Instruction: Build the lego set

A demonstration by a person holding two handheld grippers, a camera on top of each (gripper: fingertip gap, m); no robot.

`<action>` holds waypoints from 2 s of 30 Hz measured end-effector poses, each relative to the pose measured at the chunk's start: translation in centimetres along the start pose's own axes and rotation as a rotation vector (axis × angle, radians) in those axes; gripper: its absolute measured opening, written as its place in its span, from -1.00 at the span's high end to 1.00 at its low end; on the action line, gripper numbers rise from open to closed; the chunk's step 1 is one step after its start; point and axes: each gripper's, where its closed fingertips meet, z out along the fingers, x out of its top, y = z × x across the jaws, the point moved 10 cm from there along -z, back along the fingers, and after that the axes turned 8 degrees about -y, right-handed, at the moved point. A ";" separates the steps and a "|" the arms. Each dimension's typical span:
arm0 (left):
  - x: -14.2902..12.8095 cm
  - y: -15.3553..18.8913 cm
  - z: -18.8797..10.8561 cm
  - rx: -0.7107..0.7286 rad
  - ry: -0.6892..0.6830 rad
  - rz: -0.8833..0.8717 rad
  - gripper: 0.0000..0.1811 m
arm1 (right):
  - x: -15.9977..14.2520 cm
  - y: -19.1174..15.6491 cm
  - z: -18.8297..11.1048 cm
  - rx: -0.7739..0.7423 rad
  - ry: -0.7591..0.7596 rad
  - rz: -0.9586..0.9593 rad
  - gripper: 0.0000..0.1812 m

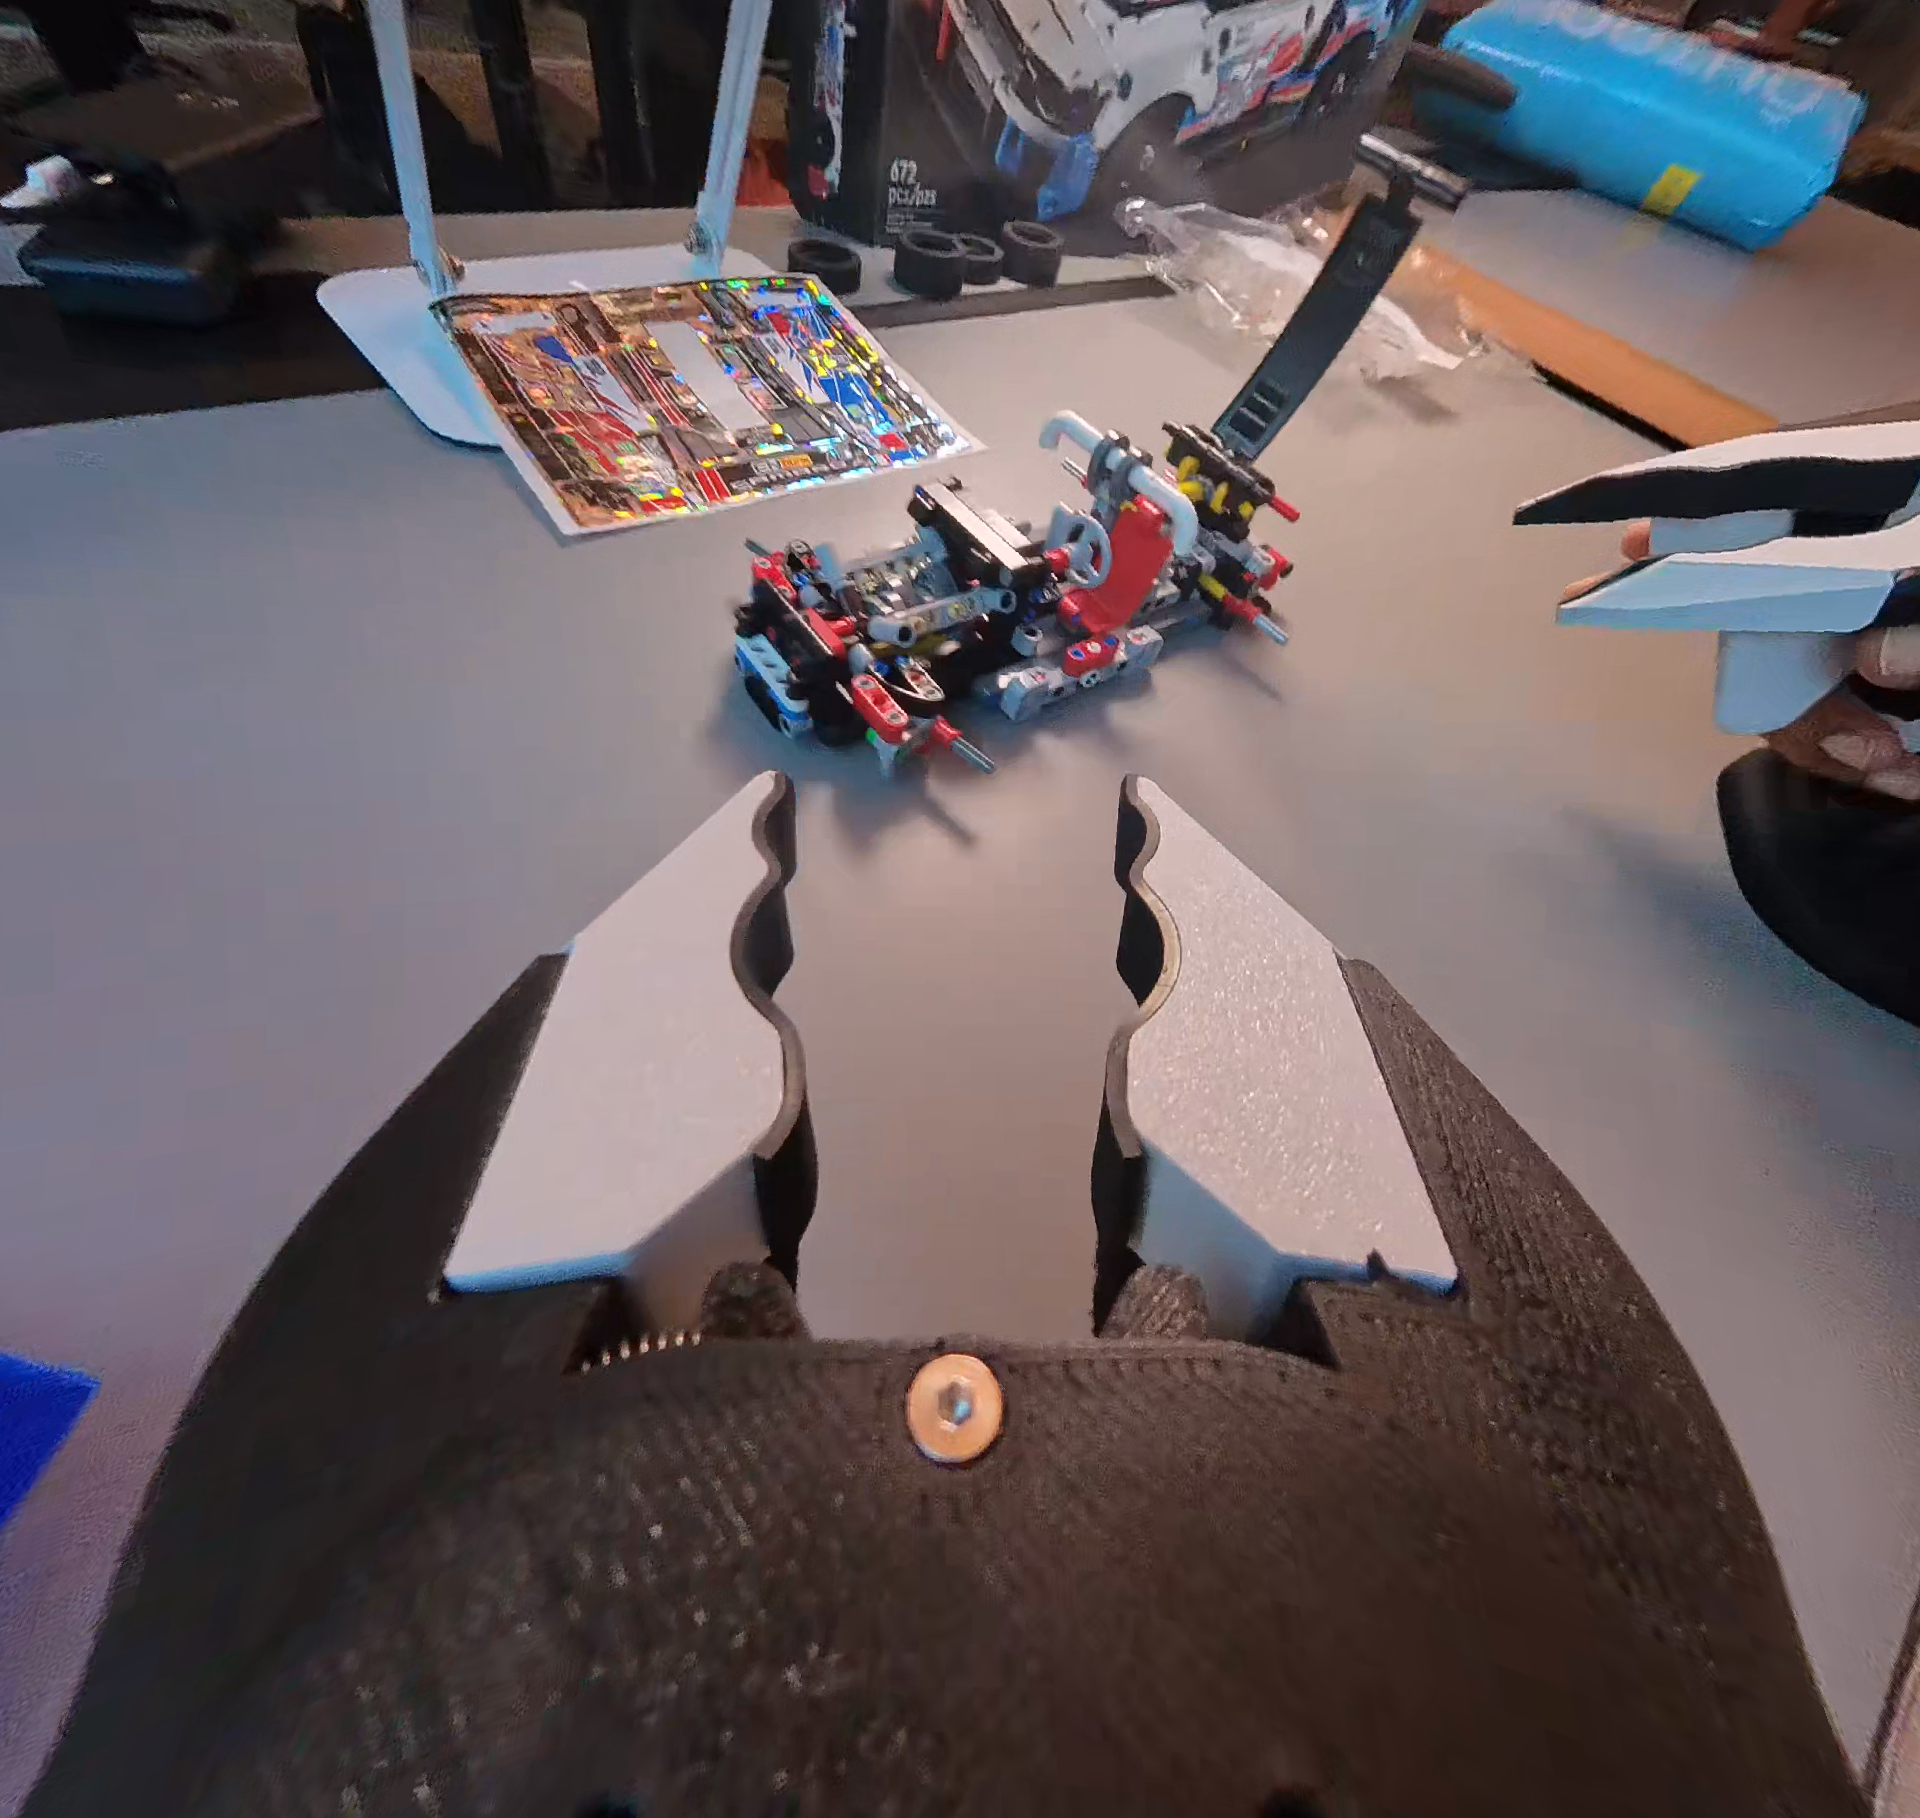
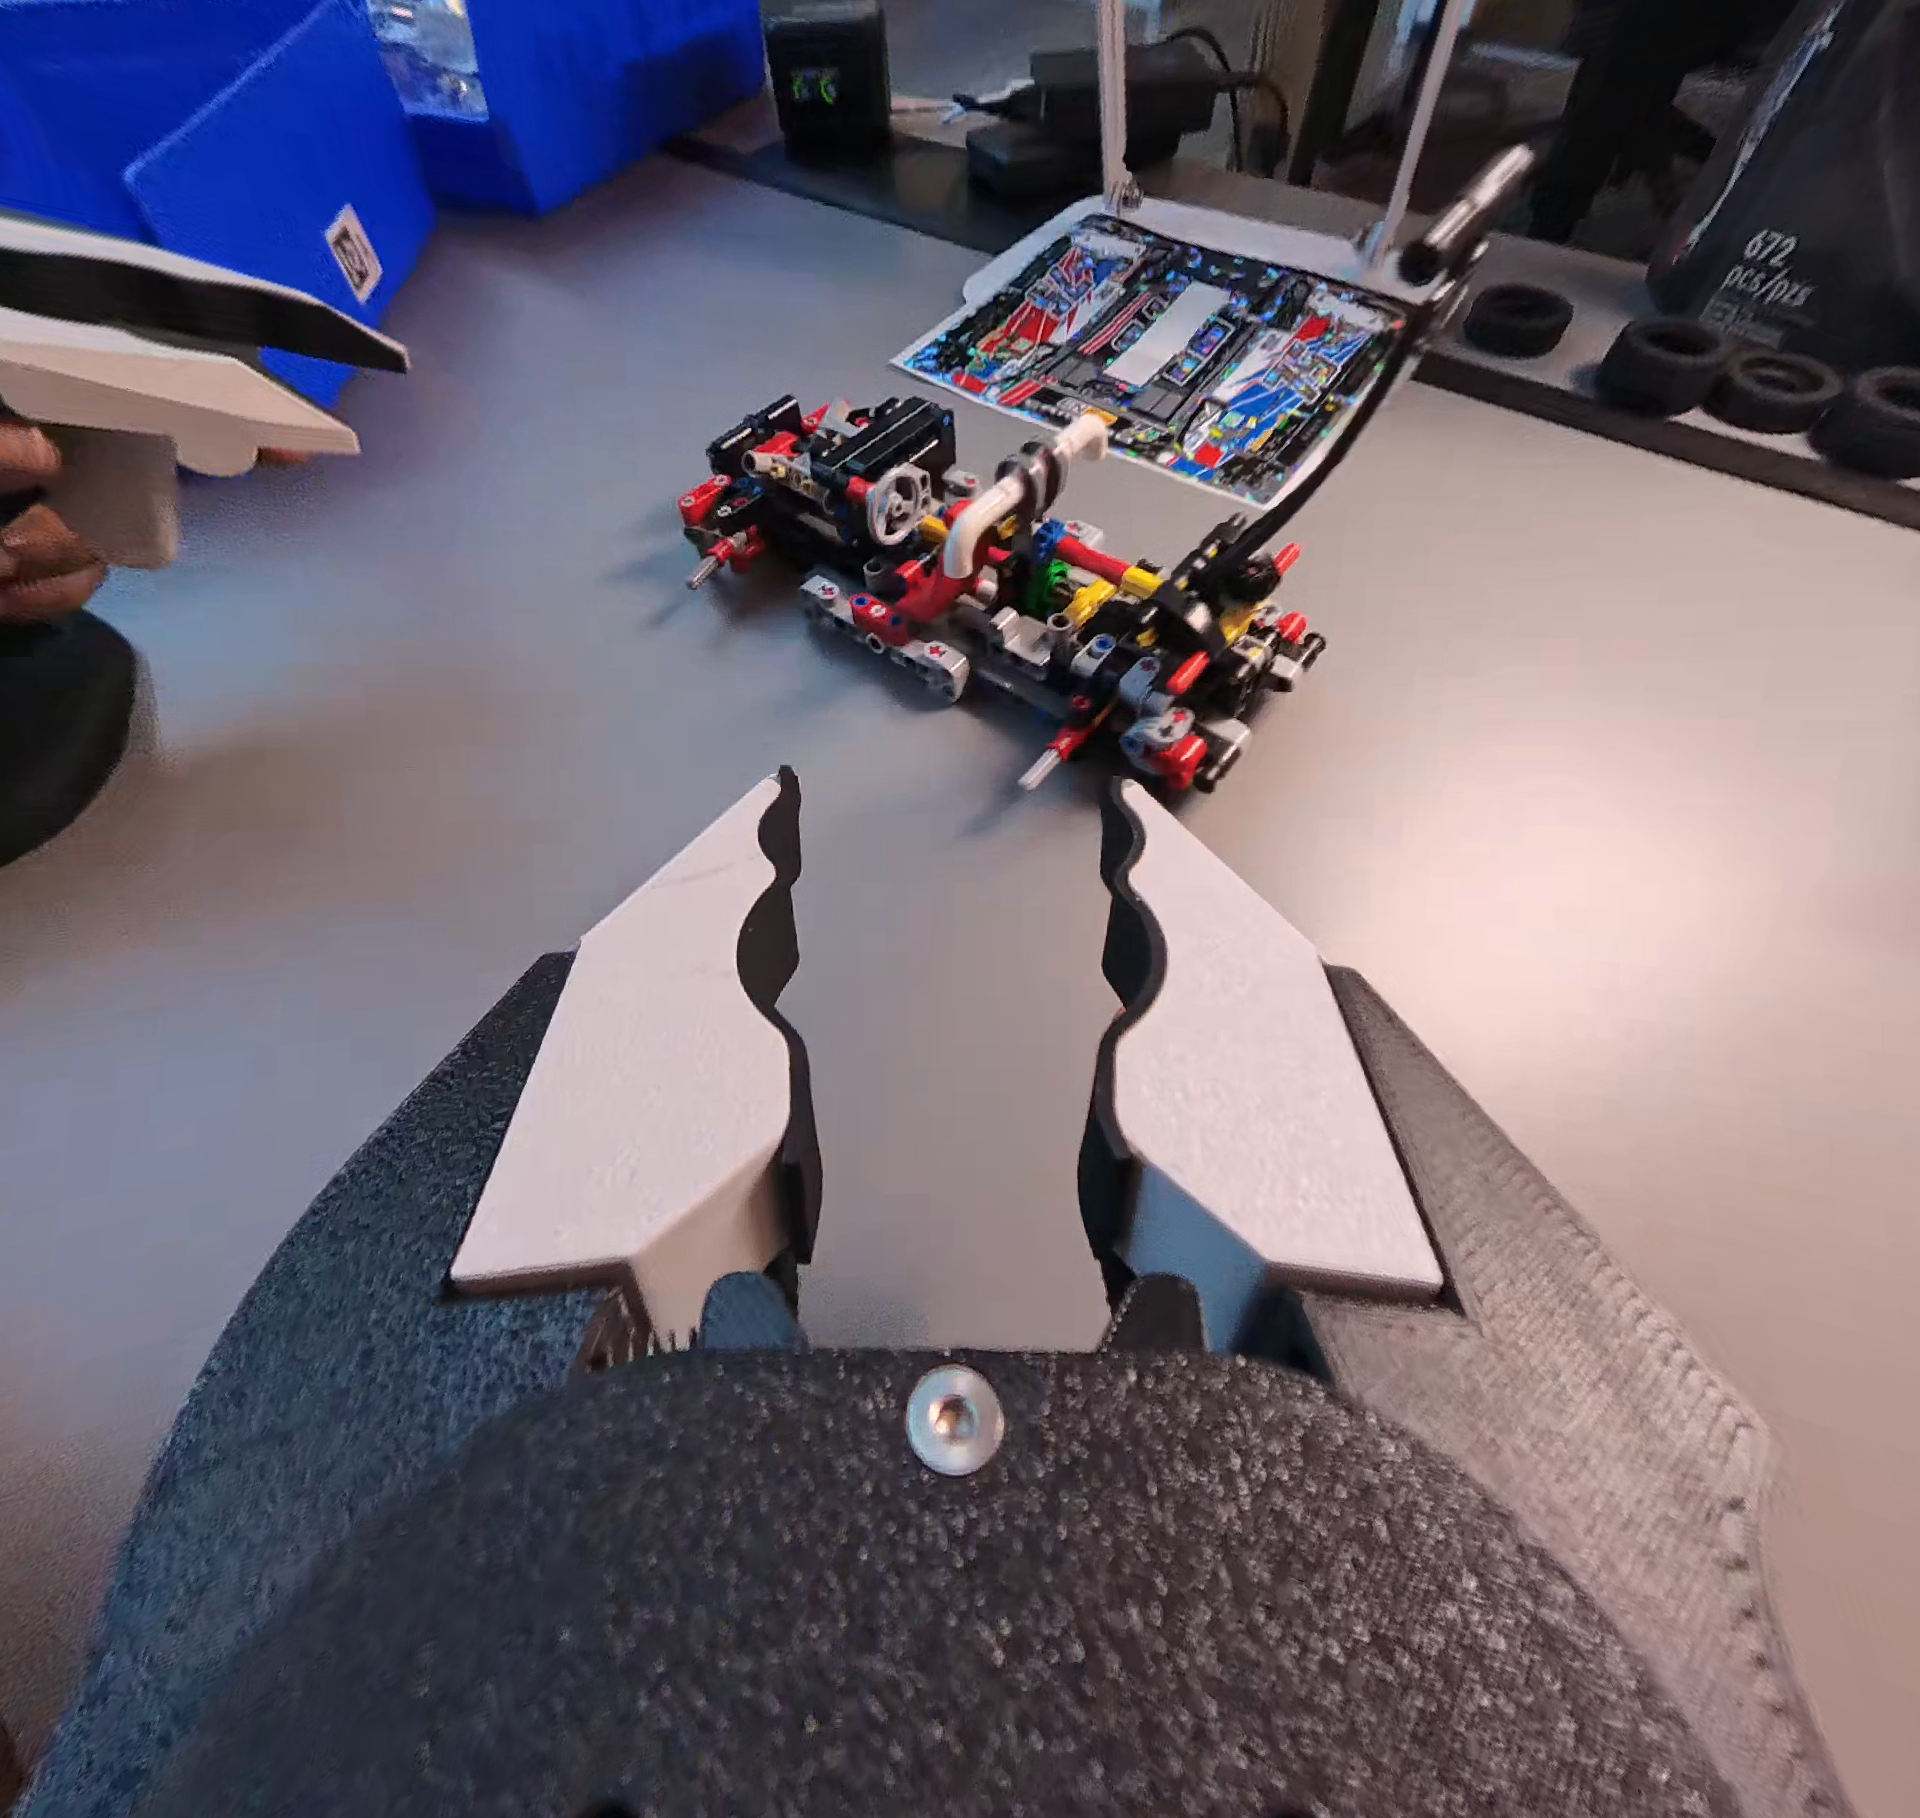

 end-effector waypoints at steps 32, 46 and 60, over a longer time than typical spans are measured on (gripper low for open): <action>-0.8 7.2 7.5 0.227 -0.038 0.060 0.26 | -0.1 -6.9 4.8 -0.236 0.051 0.026 0.42; -0.6 6.8 7.7 0.188 -0.029 0.067 0.33 | -0.9 -4.6 4.8 -0.234 0.026 0.074 0.45; -0.8 6.6 6.9 0.179 0.007 0.056 0.33 | 2.5 4.8 9.2 -0.340 -0.138 -0.037 0.92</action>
